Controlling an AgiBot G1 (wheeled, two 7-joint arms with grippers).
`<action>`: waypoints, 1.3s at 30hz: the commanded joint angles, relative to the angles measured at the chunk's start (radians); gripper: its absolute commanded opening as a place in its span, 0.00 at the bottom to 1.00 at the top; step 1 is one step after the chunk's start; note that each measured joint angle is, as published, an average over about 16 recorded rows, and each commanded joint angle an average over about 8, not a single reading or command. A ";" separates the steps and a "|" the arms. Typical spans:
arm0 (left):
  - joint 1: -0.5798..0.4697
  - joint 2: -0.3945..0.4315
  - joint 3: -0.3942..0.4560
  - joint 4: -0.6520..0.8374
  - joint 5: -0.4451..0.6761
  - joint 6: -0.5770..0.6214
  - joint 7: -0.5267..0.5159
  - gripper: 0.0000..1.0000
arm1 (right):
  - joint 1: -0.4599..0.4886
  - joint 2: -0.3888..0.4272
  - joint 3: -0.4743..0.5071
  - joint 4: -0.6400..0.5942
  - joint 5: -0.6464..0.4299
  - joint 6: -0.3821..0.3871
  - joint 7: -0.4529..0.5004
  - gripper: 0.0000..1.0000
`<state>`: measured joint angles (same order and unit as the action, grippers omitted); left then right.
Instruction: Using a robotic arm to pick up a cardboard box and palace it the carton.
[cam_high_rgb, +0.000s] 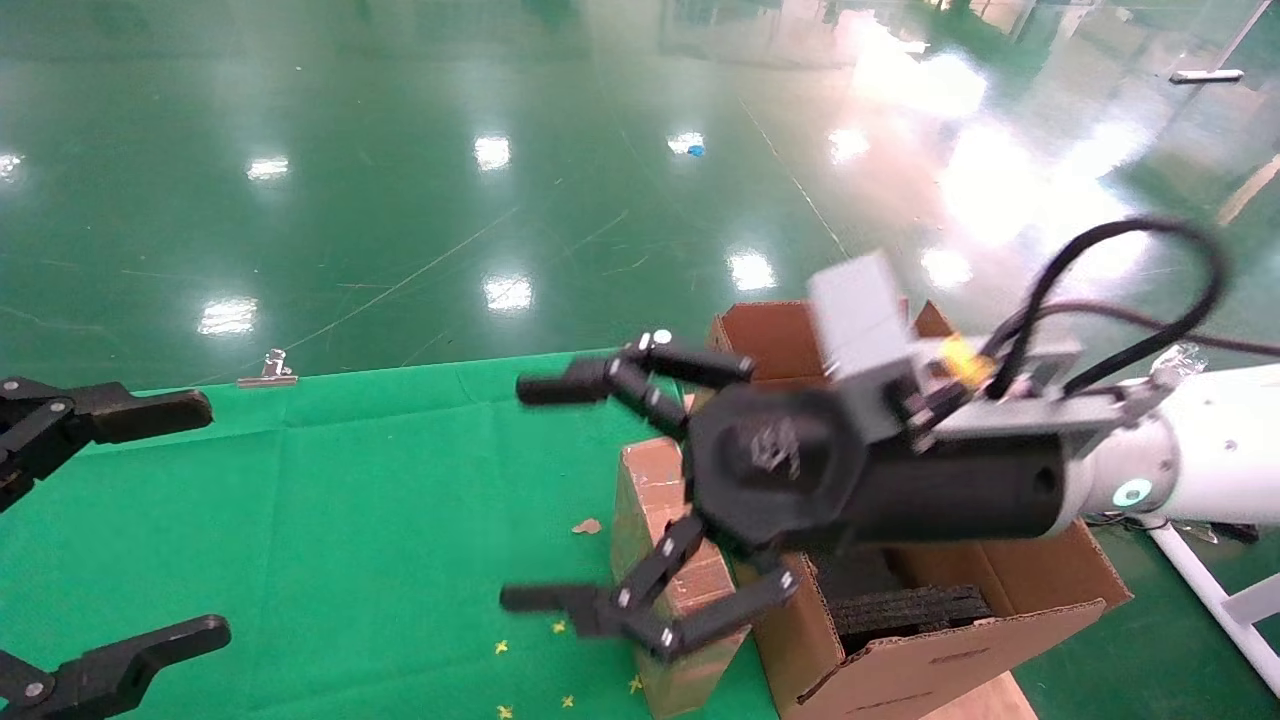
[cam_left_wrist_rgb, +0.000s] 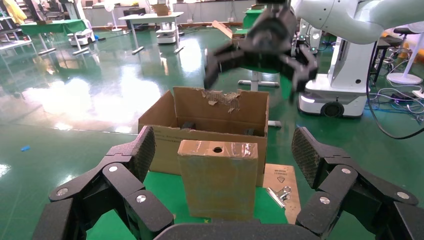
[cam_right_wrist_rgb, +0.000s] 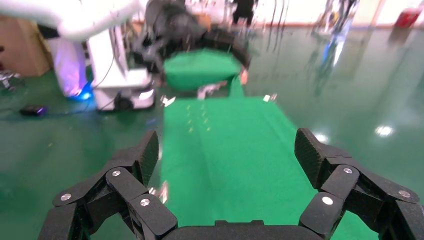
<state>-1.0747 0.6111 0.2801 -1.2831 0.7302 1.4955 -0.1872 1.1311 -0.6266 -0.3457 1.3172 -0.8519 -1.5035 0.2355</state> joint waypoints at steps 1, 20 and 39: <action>0.000 0.000 0.000 0.000 0.000 0.000 0.000 1.00 | 0.007 0.002 -0.013 0.014 -0.026 0.003 0.011 1.00; -0.001 0.000 0.002 0.000 -0.001 0.000 0.001 1.00 | 0.546 -0.178 -0.499 0.042 -0.518 -0.080 0.237 1.00; -0.001 -0.001 0.003 0.000 -0.002 -0.001 0.002 1.00 | 0.937 -0.242 -1.062 0.039 -0.494 -0.070 0.400 1.00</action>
<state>-1.0756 0.6100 0.2830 -1.2827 0.7283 1.4946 -0.1856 2.0610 -0.8696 -1.3984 1.3561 -1.3469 -1.5728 0.6317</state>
